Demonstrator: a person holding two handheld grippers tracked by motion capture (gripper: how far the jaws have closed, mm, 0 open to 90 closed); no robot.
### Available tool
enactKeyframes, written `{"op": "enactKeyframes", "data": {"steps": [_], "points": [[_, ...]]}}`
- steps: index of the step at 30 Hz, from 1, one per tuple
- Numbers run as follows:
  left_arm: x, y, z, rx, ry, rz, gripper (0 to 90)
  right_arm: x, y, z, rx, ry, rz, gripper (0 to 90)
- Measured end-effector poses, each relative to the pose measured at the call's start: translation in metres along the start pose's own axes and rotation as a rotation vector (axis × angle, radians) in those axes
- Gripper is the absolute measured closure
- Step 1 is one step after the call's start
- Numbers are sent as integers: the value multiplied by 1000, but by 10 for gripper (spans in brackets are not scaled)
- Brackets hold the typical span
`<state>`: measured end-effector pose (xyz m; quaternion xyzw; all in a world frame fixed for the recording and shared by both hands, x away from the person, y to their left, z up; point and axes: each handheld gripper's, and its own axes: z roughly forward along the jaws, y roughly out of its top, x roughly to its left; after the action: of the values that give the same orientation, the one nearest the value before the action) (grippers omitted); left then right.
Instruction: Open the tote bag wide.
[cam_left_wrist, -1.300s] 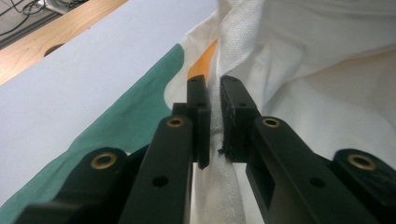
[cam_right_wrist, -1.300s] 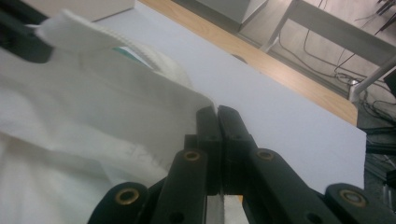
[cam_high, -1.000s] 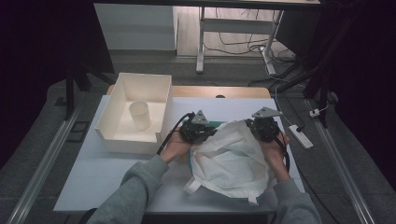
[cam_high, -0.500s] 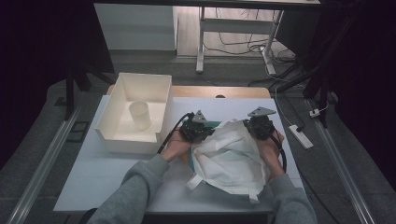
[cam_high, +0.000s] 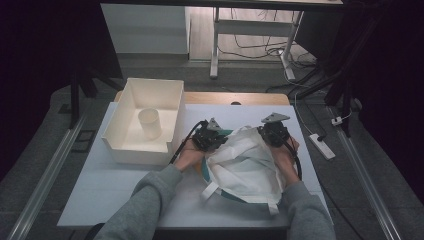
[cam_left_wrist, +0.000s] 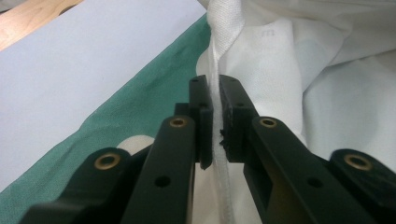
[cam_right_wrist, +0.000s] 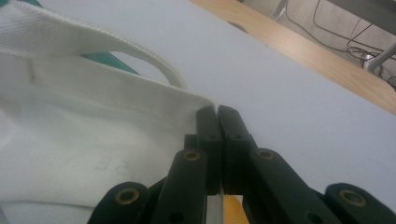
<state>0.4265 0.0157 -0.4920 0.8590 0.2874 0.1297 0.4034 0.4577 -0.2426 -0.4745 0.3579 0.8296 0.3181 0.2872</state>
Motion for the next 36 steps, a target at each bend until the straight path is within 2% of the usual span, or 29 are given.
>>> {"op": "enactKeyframes", "data": {"steps": [11,15,19,20,22,24,26,29,32,36], "points": [[5,-5,9,46,-14,-21,839,0,-9,15,63,43,12,882],[7,-8,12,60,-21,-31,839,3,-11,21,83,36,-3,883],[7,-8,11,61,-22,-31,839,3,-11,20,81,37,2,868],[7,-7,10,60,-20,-29,839,3,-11,18,77,35,7,830],[7,-7,8,59,-17,-24,838,2,-9,13,58,16,16,692],[8,-7,6,53,-24,-30,837,0,-4,0,10,17,48,597],[8,-7,6,54,-27,-30,837,0,2,-18,-49,20,70,556],[7,-7,5,52,-24,-27,837,7,10,-45,-94,92,68,522],[7,-7,5,53,-23,-26,837,26,13,-66,-80,180,12,503],[7,-7,5,54,-20,-17,837,54,8,-79,-35,277,-73,495]]}}
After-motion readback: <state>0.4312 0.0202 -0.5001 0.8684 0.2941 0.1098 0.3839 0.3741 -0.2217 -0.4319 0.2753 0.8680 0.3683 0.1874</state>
